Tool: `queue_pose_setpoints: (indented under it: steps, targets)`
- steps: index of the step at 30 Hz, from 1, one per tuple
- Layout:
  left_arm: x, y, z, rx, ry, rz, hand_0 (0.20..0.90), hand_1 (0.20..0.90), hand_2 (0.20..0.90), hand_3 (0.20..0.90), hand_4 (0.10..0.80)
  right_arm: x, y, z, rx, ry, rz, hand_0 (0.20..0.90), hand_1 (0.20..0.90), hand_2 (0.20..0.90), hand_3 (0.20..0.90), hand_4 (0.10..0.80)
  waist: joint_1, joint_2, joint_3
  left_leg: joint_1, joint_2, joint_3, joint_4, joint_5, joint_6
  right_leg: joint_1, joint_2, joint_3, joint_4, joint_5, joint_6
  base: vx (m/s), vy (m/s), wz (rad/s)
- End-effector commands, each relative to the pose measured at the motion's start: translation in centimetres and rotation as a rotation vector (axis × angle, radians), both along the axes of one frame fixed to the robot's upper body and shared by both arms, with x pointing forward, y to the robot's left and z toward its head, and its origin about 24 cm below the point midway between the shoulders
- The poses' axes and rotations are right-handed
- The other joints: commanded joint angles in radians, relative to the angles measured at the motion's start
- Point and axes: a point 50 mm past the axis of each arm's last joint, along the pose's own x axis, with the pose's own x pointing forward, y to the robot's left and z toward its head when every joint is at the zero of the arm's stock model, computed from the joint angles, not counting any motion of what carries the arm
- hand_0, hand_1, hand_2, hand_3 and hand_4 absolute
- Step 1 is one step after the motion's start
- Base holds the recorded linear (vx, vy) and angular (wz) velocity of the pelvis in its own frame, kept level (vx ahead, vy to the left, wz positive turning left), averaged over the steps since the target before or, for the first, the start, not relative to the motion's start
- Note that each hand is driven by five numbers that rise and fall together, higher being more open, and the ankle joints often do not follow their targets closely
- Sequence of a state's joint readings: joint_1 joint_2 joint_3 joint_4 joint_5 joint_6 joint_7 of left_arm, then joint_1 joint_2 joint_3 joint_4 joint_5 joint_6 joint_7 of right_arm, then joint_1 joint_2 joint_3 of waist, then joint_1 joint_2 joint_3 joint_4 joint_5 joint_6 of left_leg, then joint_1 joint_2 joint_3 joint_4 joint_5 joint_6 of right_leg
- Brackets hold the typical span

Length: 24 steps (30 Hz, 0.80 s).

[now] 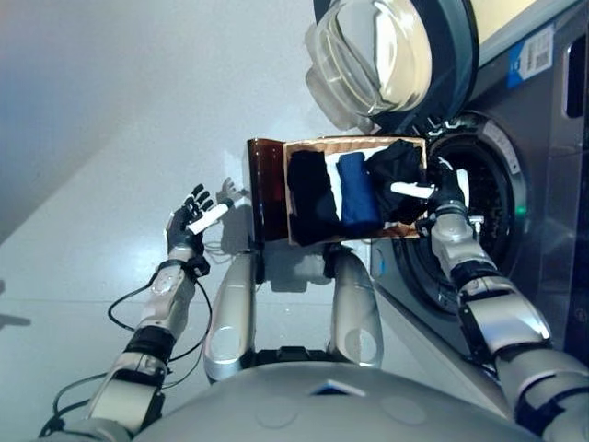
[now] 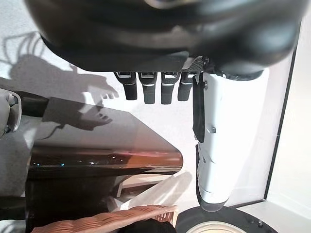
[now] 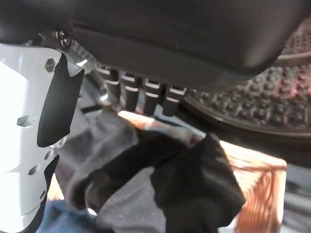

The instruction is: Pick up the clothes and place them into the washing machine

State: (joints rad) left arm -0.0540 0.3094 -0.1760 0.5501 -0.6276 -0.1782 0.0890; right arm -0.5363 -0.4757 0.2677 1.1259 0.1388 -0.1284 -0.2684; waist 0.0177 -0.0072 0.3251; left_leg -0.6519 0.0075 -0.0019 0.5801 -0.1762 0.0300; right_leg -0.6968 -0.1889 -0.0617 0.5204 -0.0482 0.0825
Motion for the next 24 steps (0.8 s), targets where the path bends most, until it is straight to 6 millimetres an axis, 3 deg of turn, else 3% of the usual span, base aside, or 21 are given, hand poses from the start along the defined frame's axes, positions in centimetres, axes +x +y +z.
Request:
queue_pose_setpoints:
  steps: [1,5,6,13,24]
  targets:
    - [0.8,0.8,3.1,0.030,-0.178,-0.003,0.900,0.900,0.900,0.900,0.800,-0.6,-2.8,0.9,-0.142,0.023,-0.028,0.900,0.900,0.900,0.900,0.800,0.016,-0.003,-0.053,-0.031,0.024,0.021,0.038,-0.010,-0.045,0.029,-0.012,0.003,0.058,-0.062,0.010,0.000,0.000,0.00]
    - [1.1,0.5,3.8,0.032,-0.208,-0.031,0.900,0.900,0.900,0.900,0.800,-1.1,-3.3,0.1,-0.157,0.101,-0.055,0.900,0.900,0.900,0.900,0.800,0.030,0.007,-0.054,-0.067,0.015,0.016,0.068,-0.019,-0.037,-0.008,-0.017,0.008,0.092,-0.075,0.004,0.006,0.008,0.01]
    - [1.1,0.5,3.9,0.033,-0.212,-0.036,0.900,0.900,0.900,0.900,0.800,-1.0,-3.2,0.0,-0.156,0.111,-0.056,0.900,0.900,0.900,0.900,0.800,0.035,0.012,-0.051,-0.061,0.018,0.014,0.089,-0.054,-0.040,-0.004,-0.013,0.012,0.114,-0.106,0.008,0.039,0.018,-0.02]
    - [1.3,0.0,4.8,0.028,-0.256,-0.070,0.900,0.900,0.900,0.900,0.800,-1.7,-3.6,-0.8,-0.195,0.201,-0.059,0.900,0.900,0.900,0.900,0.800,0.056,0.033,-0.055,-0.126,0.005,0.012,0.134,-0.065,-0.031,-0.068,-0.025,0.015,0.164,-0.123,0.002,-0.018,0.014,0.01]
    - [0.7,0.5,5.0,0.032,-0.262,-0.079,0.900,0.900,0.900,0.900,0.800,-0.9,-5.1,1.4,-0.294,0.185,-0.062,0.900,0.900,0.900,0.900,0.800,0.073,0.048,-0.086,-0.189,-0.004,0.003,0.132,-0.045,-0.031,-0.142,-0.034,0.012,0.191,-0.123,0.001,-0.023,-0.003,0.04]
